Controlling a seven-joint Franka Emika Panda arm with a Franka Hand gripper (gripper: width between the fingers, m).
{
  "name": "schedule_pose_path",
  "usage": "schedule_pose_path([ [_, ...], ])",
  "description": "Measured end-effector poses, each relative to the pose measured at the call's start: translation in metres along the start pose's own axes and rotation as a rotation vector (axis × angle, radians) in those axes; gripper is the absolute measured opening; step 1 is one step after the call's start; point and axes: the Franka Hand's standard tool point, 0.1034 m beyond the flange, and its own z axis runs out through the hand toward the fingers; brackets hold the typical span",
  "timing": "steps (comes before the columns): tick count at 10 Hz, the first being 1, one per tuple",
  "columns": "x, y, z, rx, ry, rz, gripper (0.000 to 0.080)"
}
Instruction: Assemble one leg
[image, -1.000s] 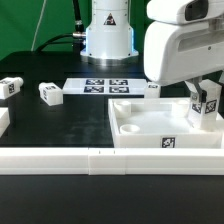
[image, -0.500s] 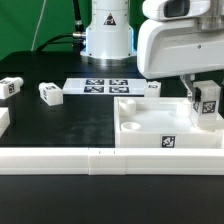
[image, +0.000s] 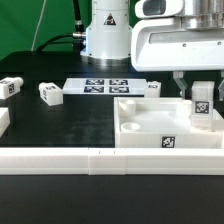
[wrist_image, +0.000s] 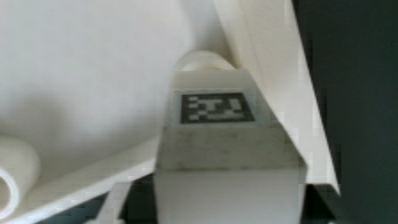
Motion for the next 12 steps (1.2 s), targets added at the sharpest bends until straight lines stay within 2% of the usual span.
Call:
schedule_pose_path([
  [2, -0.0003, -0.0003, 0.0003, -0.008, 0.008, 0.189, 0.0294],
  [6, -0.0008, -0.0012, 0.0008, -0.002, 0.002, 0.548, 0.0294],
  [10, 0.0001, -0.0005, 0.0011, 0.021, -0.026, 0.727, 0.0294],
  [12, 0.0001, -0.0004, 0.0015, 0.022, -0.025, 0.652, 0.0294],
])
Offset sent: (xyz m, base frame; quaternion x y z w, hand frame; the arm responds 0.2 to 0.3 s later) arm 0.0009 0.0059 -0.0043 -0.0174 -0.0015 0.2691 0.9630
